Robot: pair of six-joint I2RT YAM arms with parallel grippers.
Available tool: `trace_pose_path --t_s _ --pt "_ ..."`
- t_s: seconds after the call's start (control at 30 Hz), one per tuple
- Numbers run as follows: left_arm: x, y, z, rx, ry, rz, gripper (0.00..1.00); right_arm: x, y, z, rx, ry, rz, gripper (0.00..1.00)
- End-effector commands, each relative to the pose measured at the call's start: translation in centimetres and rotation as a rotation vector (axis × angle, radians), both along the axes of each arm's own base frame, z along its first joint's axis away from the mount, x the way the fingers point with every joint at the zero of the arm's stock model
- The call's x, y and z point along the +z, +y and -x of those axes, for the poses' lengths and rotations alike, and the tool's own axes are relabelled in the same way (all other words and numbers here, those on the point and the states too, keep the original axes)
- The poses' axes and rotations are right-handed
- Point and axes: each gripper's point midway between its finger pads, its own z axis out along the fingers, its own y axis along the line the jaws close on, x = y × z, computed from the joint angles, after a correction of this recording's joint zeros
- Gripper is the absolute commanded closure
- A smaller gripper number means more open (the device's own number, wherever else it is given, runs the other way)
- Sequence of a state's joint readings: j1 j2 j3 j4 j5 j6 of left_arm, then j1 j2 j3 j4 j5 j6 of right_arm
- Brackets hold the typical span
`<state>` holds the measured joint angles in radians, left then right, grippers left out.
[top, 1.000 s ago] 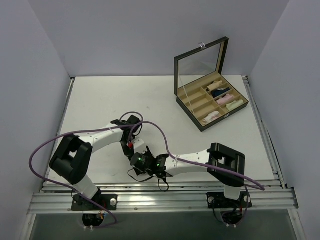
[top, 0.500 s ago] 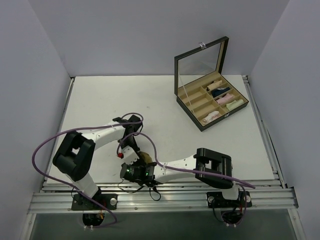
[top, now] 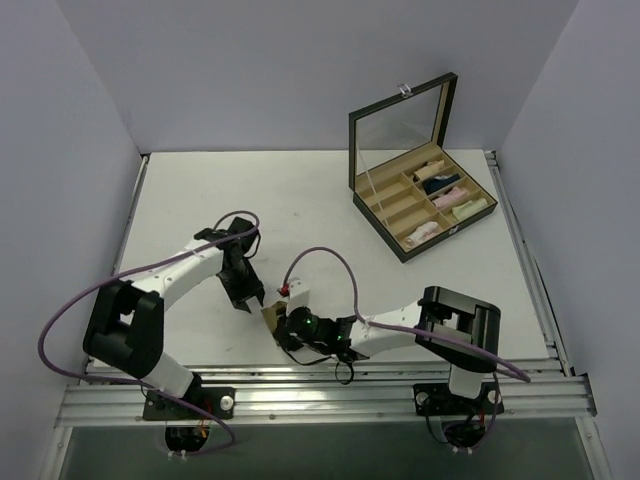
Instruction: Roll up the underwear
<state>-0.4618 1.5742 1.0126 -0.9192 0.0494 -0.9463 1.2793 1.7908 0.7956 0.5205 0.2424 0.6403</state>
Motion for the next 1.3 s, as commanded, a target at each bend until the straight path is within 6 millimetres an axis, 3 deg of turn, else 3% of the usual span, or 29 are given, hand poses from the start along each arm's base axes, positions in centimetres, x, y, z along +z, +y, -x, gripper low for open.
trace_pose_path --t_s 0.0,0.23,0.37,0.6,0.87,0.97,1.1,1.13,1.2,1.23,1.27 --pt "2.1 1.8 -1.6 0.005 -0.111 -0.031 0.57 -6.6 -6.0 2.8 -0.002 0.243 0.108 1.0" --pt "2.8 0.8 -2.9 -0.044 -0.228 0.036 0.53 -8.1 -6.2 3.3 0.018 0.37 0.015 1.0" --pt "2.5 -1.2 -2.5 -0.066 -0.251 0.165 0.52 -8.5 -6.3 3.2 0.008 0.399 -0.021 1.0" --pt "0.6 -2.0 -1.7 -0.092 -0.232 0.204 0.51 -10.1 -7.4 3.0 -0.017 0.435 -0.004 1.0" --pt "-1.1 -2.8 -1.2 -0.116 -0.234 0.23 0.51 -10.0 -7.0 2.5 -0.027 0.427 -0.013 0.99" --pt "-2.3 -2.6 -0.7 -0.138 -0.193 0.211 0.57 -9.7 -6.9 2.2 -0.034 0.421 -0.016 0.97" --pt "-4.4 -2.0 0.3 -0.142 -0.119 0.173 0.75 -8.4 -6.9 1.1 -0.05 0.379 0.019 0.82" --pt "-4.6 -1.9 0.4 -0.141 -0.106 0.168 0.81 -8.6 -8.0 1.3 -0.064 0.385 0.088 0.75" --pt "-4.9 -1.9 0.6 -0.15 -0.079 0.144 0.85 -5.9 -7.3 -0.2 -0.066 0.303 0.084 0.69" --pt "-5.0 -1.8 0.7 -0.154 -0.074 0.133 0.87 -5.6 -8.0 0.0 -0.067 0.297 0.129 0.63" --pt "-5.0 -1.6 0.7 -0.157 -0.068 0.111 0.89 -4.1 -7.9 -1.1 -0.09 0.239 0.131 0.6"
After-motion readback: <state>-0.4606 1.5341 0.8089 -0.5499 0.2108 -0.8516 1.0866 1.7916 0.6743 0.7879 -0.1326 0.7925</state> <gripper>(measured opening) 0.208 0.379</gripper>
